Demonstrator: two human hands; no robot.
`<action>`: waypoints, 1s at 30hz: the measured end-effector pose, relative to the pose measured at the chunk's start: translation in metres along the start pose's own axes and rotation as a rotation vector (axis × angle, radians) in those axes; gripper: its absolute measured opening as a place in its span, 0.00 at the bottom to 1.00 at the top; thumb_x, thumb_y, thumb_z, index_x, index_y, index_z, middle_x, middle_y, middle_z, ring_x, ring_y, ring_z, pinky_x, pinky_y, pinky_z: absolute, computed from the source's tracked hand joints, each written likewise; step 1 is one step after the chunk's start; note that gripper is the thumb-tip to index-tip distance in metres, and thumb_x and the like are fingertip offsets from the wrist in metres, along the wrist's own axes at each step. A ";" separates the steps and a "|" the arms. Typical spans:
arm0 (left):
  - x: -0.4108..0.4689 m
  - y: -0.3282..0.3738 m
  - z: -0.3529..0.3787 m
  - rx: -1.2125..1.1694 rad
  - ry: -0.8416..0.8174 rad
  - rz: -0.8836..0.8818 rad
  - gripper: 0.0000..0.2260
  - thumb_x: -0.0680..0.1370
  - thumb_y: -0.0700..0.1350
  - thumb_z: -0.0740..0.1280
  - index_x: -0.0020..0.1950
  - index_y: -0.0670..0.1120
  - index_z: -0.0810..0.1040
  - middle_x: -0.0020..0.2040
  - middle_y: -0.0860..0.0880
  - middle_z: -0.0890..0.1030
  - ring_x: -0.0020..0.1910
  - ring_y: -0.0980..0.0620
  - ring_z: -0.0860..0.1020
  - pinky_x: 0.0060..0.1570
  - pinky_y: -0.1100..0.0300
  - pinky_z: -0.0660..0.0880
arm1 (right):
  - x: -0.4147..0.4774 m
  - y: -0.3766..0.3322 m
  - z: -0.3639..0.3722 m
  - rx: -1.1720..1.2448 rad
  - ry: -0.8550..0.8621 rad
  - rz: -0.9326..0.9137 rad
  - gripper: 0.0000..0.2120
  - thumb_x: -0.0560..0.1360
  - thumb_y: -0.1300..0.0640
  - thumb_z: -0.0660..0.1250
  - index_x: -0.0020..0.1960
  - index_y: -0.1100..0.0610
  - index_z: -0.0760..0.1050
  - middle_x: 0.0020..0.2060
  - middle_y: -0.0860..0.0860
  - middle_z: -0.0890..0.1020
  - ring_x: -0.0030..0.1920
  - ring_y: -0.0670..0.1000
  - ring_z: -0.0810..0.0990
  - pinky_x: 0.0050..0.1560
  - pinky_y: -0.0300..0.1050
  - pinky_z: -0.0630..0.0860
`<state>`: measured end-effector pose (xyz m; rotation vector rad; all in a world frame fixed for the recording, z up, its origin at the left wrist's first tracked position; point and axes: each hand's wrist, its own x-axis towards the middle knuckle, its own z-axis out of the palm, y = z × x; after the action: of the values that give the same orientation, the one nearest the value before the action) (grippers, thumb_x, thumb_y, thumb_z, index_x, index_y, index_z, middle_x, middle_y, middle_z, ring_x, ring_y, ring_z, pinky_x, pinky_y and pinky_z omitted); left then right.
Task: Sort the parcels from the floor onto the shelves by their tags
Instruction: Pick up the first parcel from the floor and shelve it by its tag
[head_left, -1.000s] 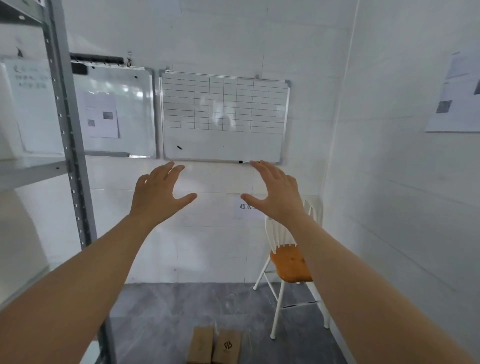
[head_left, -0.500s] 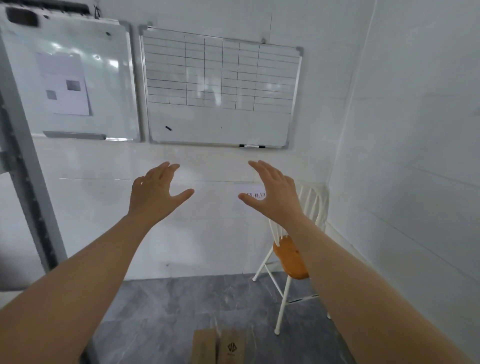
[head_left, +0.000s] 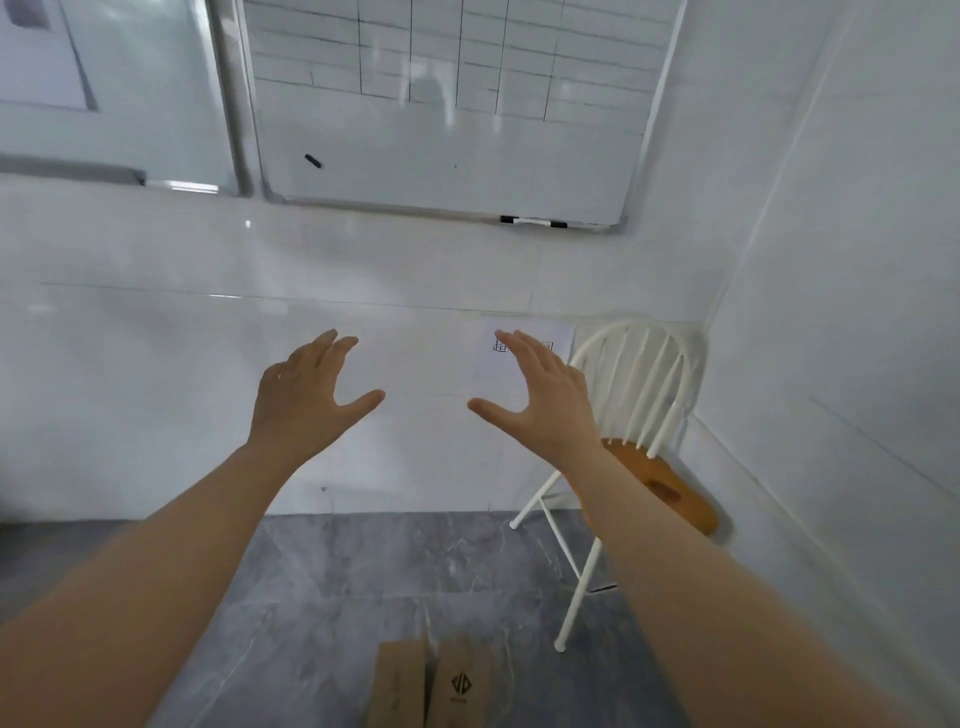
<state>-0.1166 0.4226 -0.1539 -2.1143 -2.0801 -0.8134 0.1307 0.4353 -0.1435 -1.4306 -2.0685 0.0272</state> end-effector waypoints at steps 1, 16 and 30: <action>0.010 -0.004 0.019 -0.001 -0.011 -0.007 0.31 0.74 0.59 0.63 0.74 0.49 0.62 0.76 0.48 0.60 0.75 0.48 0.59 0.69 0.48 0.58 | 0.009 0.013 0.017 0.014 -0.008 0.018 0.37 0.71 0.37 0.65 0.75 0.46 0.56 0.76 0.48 0.61 0.76 0.49 0.57 0.73 0.55 0.53; 0.006 -0.093 0.322 -0.018 -0.404 -0.190 0.31 0.75 0.60 0.62 0.74 0.49 0.62 0.76 0.48 0.62 0.74 0.47 0.60 0.70 0.47 0.56 | -0.019 0.155 0.294 0.183 -0.347 0.238 0.38 0.69 0.34 0.62 0.74 0.48 0.60 0.75 0.51 0.64 0.76 0.50 0.58 0.73 0.57 0.58; -0.146 -0.234 0.622 -0.079 -0.624 -0.215 0.31 0.74 0.61 0.61 0.74 0.50 0.60 0.75 0.49 0.63 0.73 0.48 0.62 0.69 0.50 0.57 | -0.182 0.243 0.627 0.351 -0.561 0.489 0.36 0.73 0.41 0.67 0.76 0.45 0.55 0.77 0.49 0.58 0.76 0.50 0.55 0.74 0.54 0.58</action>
<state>-0.1321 0.5598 -0.8204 -2.4469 -2.6370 -0.2563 0.0663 0.5797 -0.8217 -1.7911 -1.9184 1.0394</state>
